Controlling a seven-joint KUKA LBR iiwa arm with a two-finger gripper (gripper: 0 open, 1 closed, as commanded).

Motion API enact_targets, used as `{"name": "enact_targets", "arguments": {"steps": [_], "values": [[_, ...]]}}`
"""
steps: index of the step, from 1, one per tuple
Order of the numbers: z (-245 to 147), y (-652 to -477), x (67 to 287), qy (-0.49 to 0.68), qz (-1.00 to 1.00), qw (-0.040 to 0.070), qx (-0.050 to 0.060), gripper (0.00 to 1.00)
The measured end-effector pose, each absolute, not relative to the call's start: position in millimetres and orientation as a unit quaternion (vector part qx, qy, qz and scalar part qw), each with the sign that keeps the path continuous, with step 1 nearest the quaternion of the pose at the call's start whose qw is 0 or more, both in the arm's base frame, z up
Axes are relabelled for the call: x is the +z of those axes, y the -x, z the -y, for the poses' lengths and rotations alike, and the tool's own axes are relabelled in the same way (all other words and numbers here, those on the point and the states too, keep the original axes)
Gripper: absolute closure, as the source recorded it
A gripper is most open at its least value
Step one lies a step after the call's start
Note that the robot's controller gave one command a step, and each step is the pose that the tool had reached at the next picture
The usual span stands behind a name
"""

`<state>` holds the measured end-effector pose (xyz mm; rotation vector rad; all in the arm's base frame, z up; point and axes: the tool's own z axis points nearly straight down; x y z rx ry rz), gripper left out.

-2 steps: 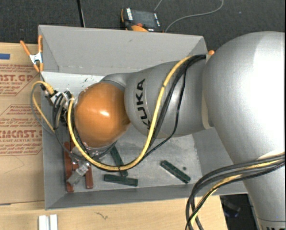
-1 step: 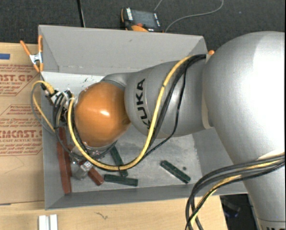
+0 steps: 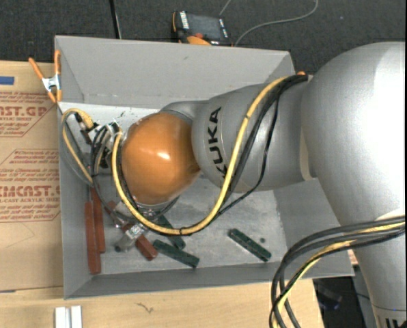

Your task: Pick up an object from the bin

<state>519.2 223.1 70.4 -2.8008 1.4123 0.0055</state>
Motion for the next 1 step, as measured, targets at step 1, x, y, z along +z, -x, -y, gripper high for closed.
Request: {"name": "enact_targets", "arguments": {"steps": [1], "values": [[-245.0,-541.8,132.5,0.906,-0.423,0.004,-0.001,1.0]]}}
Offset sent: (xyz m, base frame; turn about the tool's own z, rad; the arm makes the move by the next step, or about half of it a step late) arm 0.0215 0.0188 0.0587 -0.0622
